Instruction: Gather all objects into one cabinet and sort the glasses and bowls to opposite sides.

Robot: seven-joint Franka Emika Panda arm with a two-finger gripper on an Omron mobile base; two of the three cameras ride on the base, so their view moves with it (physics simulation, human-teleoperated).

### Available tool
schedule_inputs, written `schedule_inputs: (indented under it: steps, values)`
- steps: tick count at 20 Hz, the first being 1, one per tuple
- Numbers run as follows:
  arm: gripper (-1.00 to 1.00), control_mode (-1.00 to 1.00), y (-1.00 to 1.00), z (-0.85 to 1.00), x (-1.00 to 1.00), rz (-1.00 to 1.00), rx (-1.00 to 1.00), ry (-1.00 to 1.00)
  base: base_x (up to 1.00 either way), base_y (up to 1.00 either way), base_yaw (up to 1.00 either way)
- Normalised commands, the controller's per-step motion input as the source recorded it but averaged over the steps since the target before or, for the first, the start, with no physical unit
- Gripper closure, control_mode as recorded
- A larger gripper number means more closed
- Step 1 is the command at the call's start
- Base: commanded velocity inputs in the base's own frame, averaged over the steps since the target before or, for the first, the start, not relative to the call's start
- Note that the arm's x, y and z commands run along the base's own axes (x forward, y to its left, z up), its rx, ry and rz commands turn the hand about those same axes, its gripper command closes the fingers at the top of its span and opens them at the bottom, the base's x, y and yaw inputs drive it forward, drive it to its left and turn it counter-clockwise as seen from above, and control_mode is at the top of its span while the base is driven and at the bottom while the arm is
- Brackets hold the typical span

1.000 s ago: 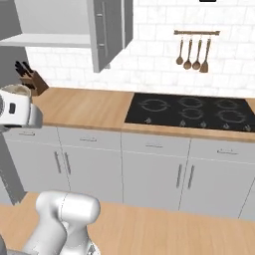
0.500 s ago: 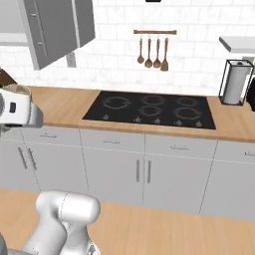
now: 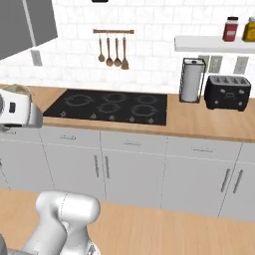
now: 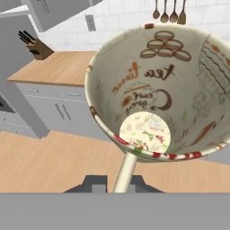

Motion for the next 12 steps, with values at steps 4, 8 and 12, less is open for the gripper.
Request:
schedule_inputs:
  steps: [4, 8, 12]
  values:
    - [1.0, 1.0, 0.0, 0.0, 0.0, 0.0, 0.0, 0.0, 0.01, -0.98, 0.0]
    - [1.0, 1.0, 0.0, 0.0, 0.0, 0.0, 0.0, 0.0, 0.08, -0.99, 0.0]
    - [1.0, 1.0, 0.0, 0.0, 0.0, 0.0, 0.0, 0.0, 0.12, -0.99, 0.0]
